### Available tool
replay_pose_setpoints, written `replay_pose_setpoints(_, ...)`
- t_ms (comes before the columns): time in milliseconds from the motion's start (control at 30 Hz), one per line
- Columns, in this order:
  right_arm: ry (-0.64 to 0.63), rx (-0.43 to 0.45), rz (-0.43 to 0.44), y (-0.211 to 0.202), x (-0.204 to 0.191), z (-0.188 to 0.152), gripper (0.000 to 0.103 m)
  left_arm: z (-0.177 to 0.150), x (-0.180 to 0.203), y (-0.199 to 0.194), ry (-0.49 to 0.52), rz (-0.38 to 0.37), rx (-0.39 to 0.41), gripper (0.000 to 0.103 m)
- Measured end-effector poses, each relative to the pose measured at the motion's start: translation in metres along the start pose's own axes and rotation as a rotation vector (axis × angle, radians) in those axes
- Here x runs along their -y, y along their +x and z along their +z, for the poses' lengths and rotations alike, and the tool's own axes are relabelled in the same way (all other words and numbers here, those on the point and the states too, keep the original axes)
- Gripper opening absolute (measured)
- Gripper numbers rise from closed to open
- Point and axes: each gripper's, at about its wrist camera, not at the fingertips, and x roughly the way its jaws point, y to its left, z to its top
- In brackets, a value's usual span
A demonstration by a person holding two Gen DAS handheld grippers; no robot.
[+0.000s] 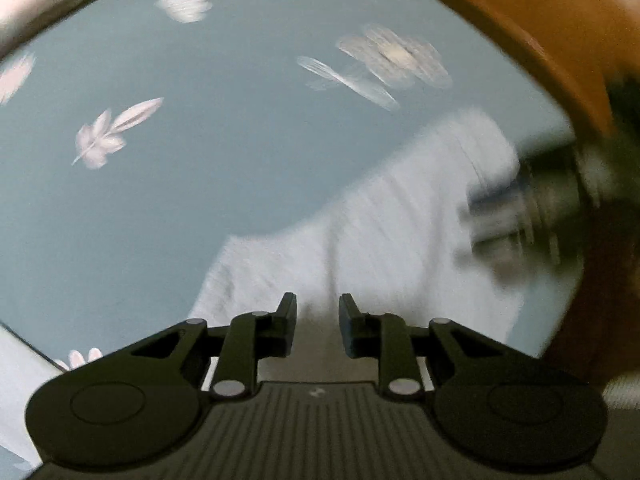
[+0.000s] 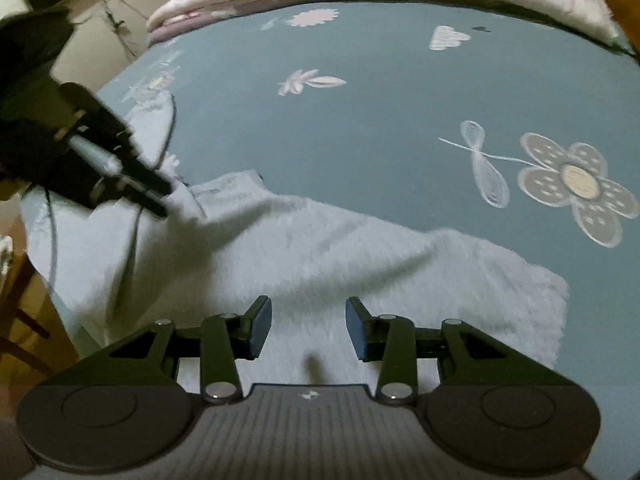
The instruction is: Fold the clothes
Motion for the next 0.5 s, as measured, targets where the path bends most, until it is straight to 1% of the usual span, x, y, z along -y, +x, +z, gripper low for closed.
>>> replay_pose_setpoints(100, 0.005, -0.004, 0.047, 0.013, 0.003, 0.007, 0.045, 0.011, -0.027, 0.024, -0.102, -0.007, 0.031, 0.018)
replay_pose_setpoints(167, 0.001, -0.011, 0.073, 0.020, 0.004, 0.009, 0.045, 0.009, -0.039, 0.042, -0.124, -0.015, 0.027, 0.017)
replay_pose_setpoints(267, -0.001, -0.022, 0.092, 0.027, 0.003, 0.010, 0.045, 0.008, -0.053, 0.056, -0.129, -0.057, -0.022, 0.016)
replay_pose_setpoints(300, 0.006, -0.027, 0.100, 0.028, 0.004, 0.010, 0.045, 0.007, -0.056, 0.056, -0.127, -0.088, -0.023, 0.017)
replay_pose_setpoints(367, 0.017, -0.037, 0.096, 0.032, 0.004, 0.010, 0.046, 0.006, -0.059, 0.060, -0.110, -0.126, -0.021, 0.017)
replay_pose_setpoints(467, 0.034, -0.051, 0.088, 0.037, 0.005, 0.012, 0.046, 0.005, -0.068, 0.072, -0.099, -0.182, -0.047, 0.019)
replay_pose_setpoints(500, 0.041, -0.057, 0.083, 0.039, 0.004, 0.013, 0.046, 0.006, -0.071, 0.075, -0.093, -0.202, -0.057, 0.019)
